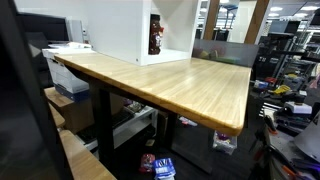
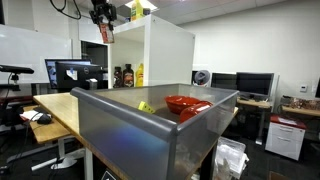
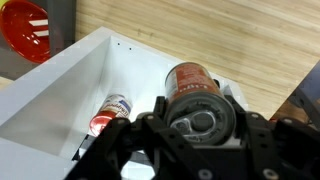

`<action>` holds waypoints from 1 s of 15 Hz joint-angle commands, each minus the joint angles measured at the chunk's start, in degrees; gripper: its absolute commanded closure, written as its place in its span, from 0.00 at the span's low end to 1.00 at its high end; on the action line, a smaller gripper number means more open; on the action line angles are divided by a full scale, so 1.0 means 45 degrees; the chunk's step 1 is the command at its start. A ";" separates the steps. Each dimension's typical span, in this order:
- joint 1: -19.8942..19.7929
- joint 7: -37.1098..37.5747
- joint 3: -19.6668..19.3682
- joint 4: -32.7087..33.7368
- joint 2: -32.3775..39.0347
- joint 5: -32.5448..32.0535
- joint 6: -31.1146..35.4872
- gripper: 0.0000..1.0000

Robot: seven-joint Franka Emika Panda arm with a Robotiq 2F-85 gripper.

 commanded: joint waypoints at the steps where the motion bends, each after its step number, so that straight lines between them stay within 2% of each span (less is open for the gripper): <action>1: -0.0003 0.0008 -0.0075 0.0523 0.0108 0.0303 0.0091 0.66; 9: -0.0003 0.0040 -0.0094 0.0599 0.0056 0.0400 0.0397 0.66; 15: -0.0067 0.0244 -0.0015 -0.0195 0.0260 0.0042 0.0816 0.66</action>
